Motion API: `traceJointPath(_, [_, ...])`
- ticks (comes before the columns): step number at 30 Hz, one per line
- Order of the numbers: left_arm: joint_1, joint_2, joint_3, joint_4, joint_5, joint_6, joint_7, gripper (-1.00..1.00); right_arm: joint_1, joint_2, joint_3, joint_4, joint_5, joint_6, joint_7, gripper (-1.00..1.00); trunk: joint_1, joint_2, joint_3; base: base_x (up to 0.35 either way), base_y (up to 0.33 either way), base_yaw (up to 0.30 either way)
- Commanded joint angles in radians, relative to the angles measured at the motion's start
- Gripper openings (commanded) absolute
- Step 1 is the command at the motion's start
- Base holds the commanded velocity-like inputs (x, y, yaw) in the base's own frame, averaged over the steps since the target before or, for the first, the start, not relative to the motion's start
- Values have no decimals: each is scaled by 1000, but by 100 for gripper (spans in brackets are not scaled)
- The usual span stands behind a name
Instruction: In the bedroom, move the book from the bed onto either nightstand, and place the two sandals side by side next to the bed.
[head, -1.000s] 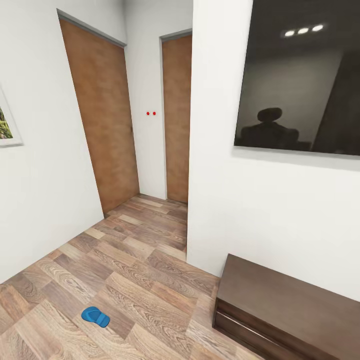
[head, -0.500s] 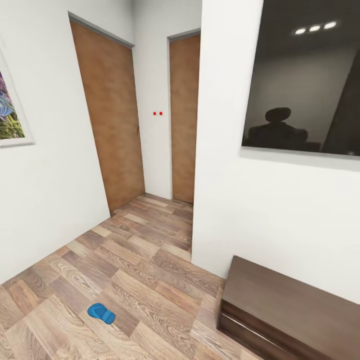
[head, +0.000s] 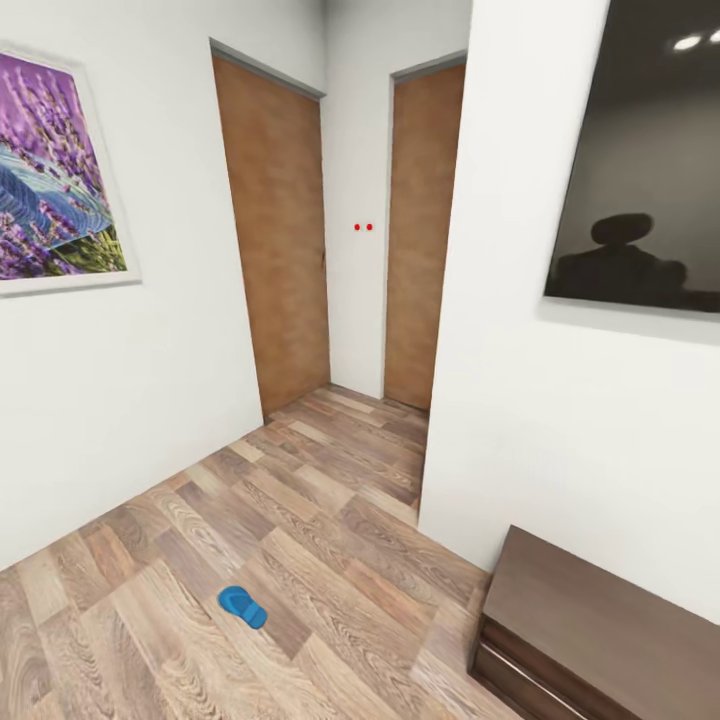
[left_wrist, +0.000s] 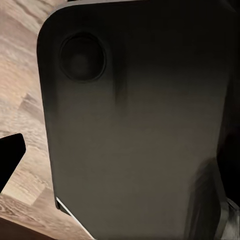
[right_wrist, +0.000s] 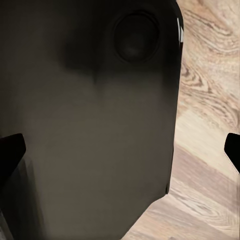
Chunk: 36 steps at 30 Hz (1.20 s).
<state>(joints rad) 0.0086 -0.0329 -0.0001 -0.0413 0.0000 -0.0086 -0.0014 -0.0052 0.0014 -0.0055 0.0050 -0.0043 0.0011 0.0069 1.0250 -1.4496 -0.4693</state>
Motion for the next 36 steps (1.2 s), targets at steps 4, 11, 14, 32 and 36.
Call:
traceJointPath(4, [1,-3,0,-2,0,-1,0,100,-1,-1,-1,0,0,0,1,100,0,0,-1,0,0,293])
traceJointPath(11, [1,-4,0,-2,0,-1,0,100,-1,-1,0,0,0,0,1,100,0,0,-1,0,0,293])
traceJointPath(14, [1,-5,0,-2,0,-1,0,100,-1,-1,0,0,0,-1,1,100,0,0,-1,0,0,293])
traceJointPath(32, [1,-5,0,-5,0,-1,0,100,-1,-1,-1,0,0,-1,1,100,0,0,-1,0,0,293])
traceJointPath(36, [1,-4,0,-6,0,-2,0,100,-1,-1,-2,0,0,0,1,100,0,0,-1,0,0,293])
